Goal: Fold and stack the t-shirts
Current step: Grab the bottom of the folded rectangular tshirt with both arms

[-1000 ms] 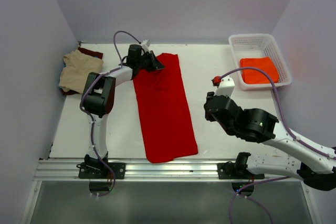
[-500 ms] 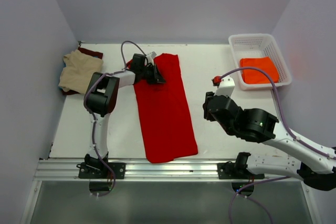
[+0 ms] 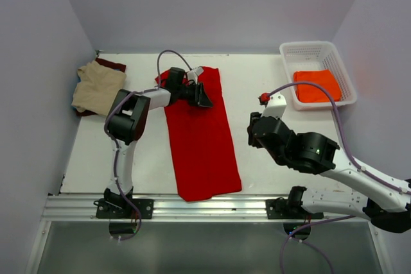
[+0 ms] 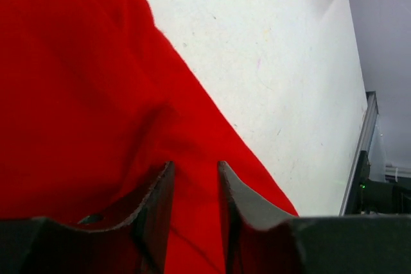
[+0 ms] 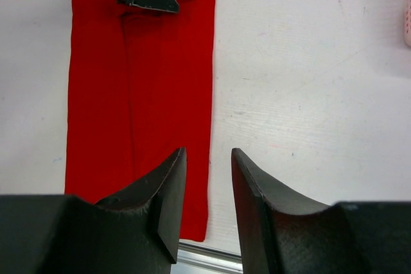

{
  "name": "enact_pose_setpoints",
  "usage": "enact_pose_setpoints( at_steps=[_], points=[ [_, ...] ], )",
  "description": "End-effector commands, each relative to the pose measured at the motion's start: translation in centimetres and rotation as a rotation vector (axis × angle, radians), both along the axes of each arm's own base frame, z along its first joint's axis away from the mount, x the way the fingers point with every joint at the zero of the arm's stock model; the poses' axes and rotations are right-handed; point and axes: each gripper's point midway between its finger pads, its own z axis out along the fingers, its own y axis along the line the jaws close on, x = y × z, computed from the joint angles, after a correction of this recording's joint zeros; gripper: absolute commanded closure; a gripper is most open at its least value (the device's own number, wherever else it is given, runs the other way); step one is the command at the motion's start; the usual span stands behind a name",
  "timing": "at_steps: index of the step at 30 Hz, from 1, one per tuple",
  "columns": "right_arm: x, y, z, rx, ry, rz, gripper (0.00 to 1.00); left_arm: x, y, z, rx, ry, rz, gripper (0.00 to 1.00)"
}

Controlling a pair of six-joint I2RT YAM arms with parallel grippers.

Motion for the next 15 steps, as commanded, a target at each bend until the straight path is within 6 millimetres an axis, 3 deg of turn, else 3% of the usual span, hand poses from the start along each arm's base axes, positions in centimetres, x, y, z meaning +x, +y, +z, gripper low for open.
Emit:
enact_pose_setpoints(
  at_steps=[1, 5, 7, 10, 13, 14, 15],
  points=[
    [0.6, 0.0, 0.7, 0.011, -0.031, -0.029, 0.6, 0.2, -1.5, 3.1, -0.031, -0.105, -0.09, 0.61],
    [0.8, 0.1, 0.5, -0.004, -0.031, -0.03, 0.52, 0.8, -0.8, 4.0, 0.017, -0.153, -0.026, 0.53],
    [0.9, 0.1, 0.0, -0.022, -0.028, -0.03, 0.49, 1.0, 0.4, 6.0, 0.047, -0.219, 0.06, 0.52],
    [1.6, 0.0, -1.7, -0.054, -0.003, -0.051, 0.35, 0.9, 3.1, 9.4, 0.094, -0.324, 0.229, 0.44],
    [2.3, 0.5, -4.5, -0.037, 0.058, -0.054, 0.3, -1.3, 7.0, 9.6, 0.201, -0.3, 0.376, 0.4],
    [2.7, 0.3, -5.3, -0.03, 0.077, -0.063, 0.29, -2.7, 7.9, 8.9, 0.229, -0.256, 0.404, 0.4],
    [2.1, 0.7, -7.5, -0.032, 0.132, -0.031, 0.29, -5.4, 9.2, 8.4, 0.242, -0.235, 0.425, 0.4]
  ],
)
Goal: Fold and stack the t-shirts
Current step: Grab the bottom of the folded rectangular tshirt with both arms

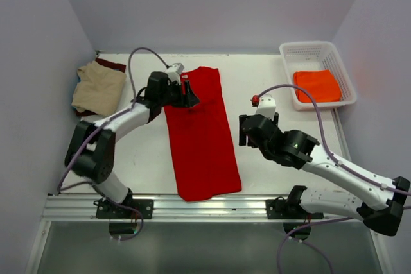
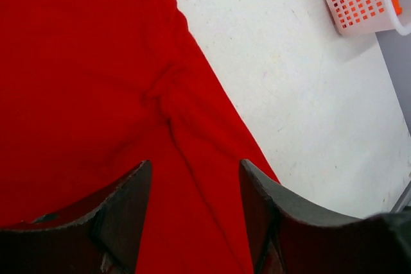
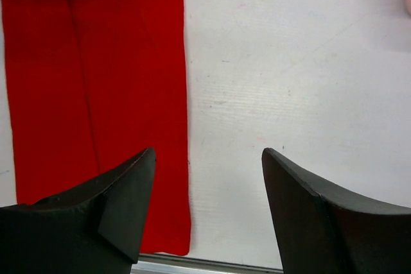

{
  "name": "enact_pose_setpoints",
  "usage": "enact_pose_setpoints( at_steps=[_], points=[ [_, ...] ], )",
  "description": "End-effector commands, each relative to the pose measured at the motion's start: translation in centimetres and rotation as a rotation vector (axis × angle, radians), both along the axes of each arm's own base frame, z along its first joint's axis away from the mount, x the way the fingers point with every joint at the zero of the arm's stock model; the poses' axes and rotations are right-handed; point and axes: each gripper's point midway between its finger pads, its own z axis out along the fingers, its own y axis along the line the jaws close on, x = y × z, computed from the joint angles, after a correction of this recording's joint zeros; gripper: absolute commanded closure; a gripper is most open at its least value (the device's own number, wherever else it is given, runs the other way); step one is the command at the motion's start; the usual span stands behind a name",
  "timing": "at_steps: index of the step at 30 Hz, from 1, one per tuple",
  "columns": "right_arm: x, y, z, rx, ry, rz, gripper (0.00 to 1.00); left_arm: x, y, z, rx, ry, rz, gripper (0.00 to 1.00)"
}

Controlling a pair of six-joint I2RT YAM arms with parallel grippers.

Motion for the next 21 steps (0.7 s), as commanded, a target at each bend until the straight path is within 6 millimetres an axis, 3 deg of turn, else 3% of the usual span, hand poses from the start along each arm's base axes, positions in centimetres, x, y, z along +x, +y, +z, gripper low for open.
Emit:
enact_pose_setpoints(
  at_steps=[1, 2, 3, 4, 5, 6, 7, 10, 13, 21],
  points=[
    [0.2, 1.8, -3.2, 0.084, 0.067, 0.034, 0.28, -3.6, 4.4, 0.5, 0.051, -0.002, 0.191, 0.39],
    [0.1, 2.0, -4.2, 0.096, 0.091, 0.04, 0.28, -5.4, 4.9, 0.0, 0.045, 0.019, 0.199, 0.39],
    [-0.9, 2.4, -6.7, 0.102, 0.157, 0.07, 0.28, -8.6, 5.9, -0.9, 0.044, 0.041, 0.204, 0.32],
    [-0.9, 3.4, -7.4, 0.145, 0.17, 0.09, 0.28, -10.9, 6.5, -2.1, 0.05, 0.103, 0.216, 0.31],
    [-1.3, 3.8, -8.4, 0.158, 0.197, 0.1, 0.28, -13.7, 7.3, -4.5, 0.071, 0.167, 0.215, 0.31],
    [-2.1, 3.9, -10.5, 0.161, 0.247, 0.102, 0.29, -15.2, 7.3, -3.6, 0.048, 0.145, 0.205, 0.3],
    [-2.7, 5.0, -11.5, 0.195, 0.294, 0.136, 0.3, -17.4, 7.8, -4.9, 0.06, 0.215, 0.214, 0.29],
    [-4.2, 5.6, -14.4, 0.217, 0.387, 0.151, 0.33, -22.7, 9.0, -7.1, 0.091, 0.319, 0.217, 0.29],
    [-5.4, 6.3, -15.7, 0.274, 0.439, 0.178, 0.35, -25.6, 7.2, -6.5, -0.003, 0.353, 0.179, 0.29],
    [-6.9, 5.8, -17.1, 0.282, 0.508, 0.17, 0.39, -30.1, 7.8, -9.7, 0.098, 0.51, 0.162, 0.29]
  ],
)
